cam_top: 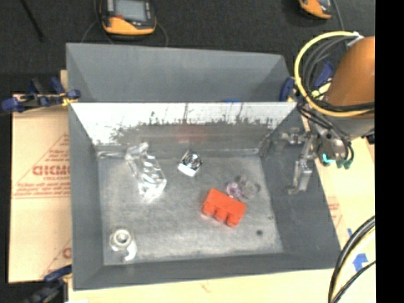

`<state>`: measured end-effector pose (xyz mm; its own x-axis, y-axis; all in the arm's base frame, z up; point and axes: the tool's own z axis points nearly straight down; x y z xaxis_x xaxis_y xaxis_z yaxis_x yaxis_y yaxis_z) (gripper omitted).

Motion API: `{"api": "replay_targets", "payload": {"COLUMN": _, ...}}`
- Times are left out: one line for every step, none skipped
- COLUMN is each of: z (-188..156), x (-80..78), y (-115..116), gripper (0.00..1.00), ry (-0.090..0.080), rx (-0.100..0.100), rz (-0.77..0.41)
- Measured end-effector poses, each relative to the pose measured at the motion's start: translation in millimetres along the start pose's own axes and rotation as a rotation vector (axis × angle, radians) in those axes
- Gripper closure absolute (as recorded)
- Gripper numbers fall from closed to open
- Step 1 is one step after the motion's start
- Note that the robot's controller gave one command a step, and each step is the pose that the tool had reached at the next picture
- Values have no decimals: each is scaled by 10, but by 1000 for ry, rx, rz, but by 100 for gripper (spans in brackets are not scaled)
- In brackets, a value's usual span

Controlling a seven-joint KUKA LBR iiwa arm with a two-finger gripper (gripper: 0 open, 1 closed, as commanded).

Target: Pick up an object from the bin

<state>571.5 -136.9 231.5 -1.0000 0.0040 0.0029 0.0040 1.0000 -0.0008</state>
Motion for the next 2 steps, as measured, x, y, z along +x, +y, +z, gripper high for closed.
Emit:
{"api": "replay_targets", "payload": {"z": 1052, "x": -378, "y": 626, "gripper": 0, "ry": -1, "rx": -4, "rz": 57}}
{"api": "replay_targets", "payload": {"z": 1614, "x": 233, "y": 1141, "gripper": 0, "ry": -3, "rx": -2, "rz": -315}}
